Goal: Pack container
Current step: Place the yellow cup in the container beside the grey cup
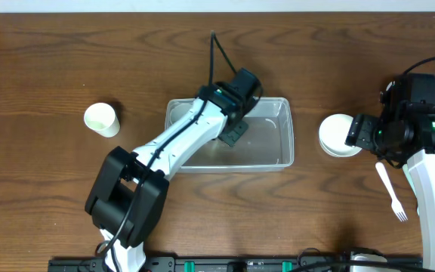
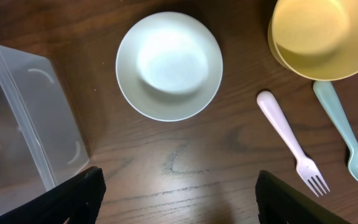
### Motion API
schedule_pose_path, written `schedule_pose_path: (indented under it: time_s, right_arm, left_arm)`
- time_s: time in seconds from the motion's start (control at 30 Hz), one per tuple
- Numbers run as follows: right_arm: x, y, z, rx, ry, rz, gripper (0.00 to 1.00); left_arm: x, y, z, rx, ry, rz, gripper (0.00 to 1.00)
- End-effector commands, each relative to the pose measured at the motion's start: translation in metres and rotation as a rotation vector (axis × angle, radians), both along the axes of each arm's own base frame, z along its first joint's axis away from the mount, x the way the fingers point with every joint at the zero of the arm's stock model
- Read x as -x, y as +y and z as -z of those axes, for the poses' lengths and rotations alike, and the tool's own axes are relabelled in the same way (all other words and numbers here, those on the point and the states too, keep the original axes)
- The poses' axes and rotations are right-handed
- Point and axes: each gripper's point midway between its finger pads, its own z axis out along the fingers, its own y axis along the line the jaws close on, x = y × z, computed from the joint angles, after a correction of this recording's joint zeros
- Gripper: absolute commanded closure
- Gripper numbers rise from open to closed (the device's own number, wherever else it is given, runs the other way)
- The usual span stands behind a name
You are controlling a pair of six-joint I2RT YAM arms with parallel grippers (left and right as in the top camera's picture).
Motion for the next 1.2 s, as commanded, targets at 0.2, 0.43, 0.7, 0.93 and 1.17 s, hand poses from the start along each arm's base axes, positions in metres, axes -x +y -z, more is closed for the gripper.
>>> schedule_pose_path:
  time_s: [0.2,0.43,0.7,0.93,1.17]
  right_arm:
    - [0.002,-0.002,0.002,0.005,0.007,-0.001,0.21]
    - [0.002,-0.002,0.002,0.005,0.007,-0.001,0.21]
    - [0.002,-0.002,0.002,0.006,0.007,-0.001,0.21]
    - [0.002,-0.002,0.002,0.006,0.007,-0.001,0.21]
    - [0.002,-0.002,0.002,0.008,0.007,-0.008,0.21]
  left_arm:
    - [-0.004,0.007,0.003,-0.011,0.005,-0.005,0.66]
    - [-0.005,0.007,0.003,-0.011,0.004,-0.005,0.40]
    - [-0.005,0.006,0.002,-0.010,0.001,-0.005,0.37]
    - [-0.015,0.013,-0.024,-0.027,-0.087,-0.017,0.32]
    - [-0.023,0.019,-0.081,0.002,-0.214,-0.039,0.24]
